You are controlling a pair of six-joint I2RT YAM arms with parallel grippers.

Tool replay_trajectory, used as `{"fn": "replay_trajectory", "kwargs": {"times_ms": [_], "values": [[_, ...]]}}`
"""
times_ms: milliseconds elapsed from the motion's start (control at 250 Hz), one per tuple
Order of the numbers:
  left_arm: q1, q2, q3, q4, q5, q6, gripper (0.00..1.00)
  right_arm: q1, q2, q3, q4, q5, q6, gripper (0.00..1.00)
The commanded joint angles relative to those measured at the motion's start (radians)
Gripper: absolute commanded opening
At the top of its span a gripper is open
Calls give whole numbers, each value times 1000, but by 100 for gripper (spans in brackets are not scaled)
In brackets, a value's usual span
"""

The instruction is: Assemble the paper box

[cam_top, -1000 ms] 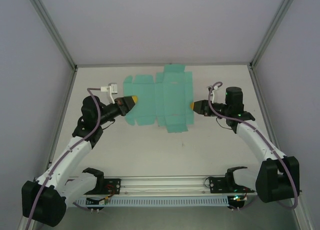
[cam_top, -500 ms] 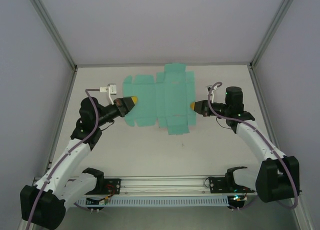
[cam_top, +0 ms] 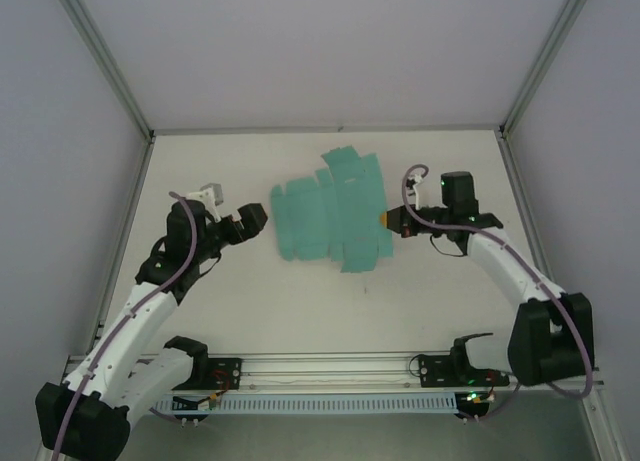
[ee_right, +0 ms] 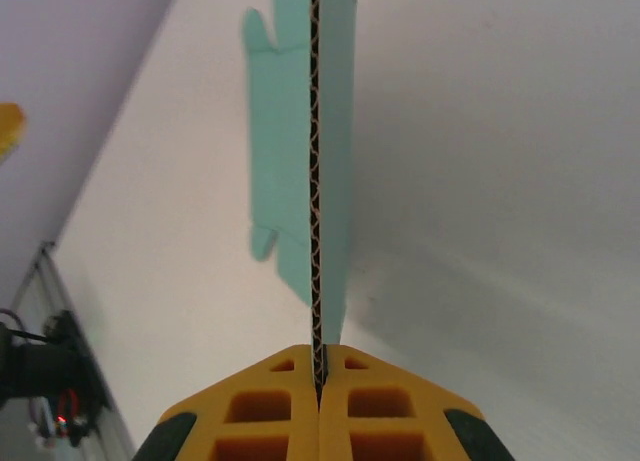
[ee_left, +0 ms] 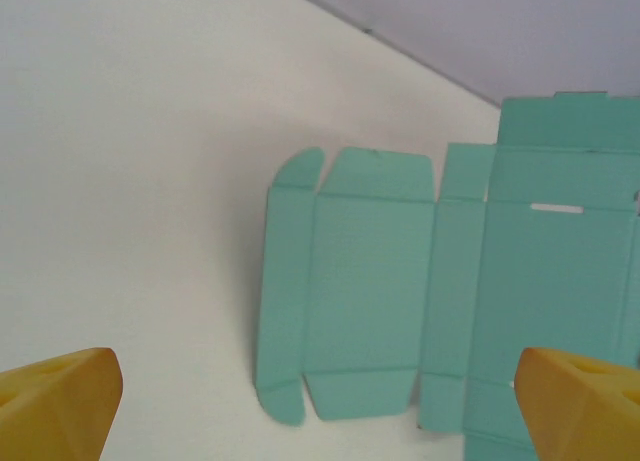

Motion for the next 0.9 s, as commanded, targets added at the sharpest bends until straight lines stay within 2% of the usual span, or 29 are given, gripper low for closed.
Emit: {"fn": "replay_trajectory", "kwargs": {"times_ms": [0,260,443,547,679,898], "values": [[-1,28,42,-96,-82,33,100,31,88,94,-145,141,-158,0],[-3,107,52,-48,-10,27,100,255,233,224,-106,792,-476,0],[-2,185,58,19,64,5,100,408,284,173,167,1127,-720,0],[-2,228,92,68,132,-5,100,476,316,119,363,1250,-839,0],[-3,293,175,91,192,-26,100,533,321,33,598,1283,-946,0],[-13,476,357,79,307,-84,100,581,319,-8,672,1287,-952,0]]}}
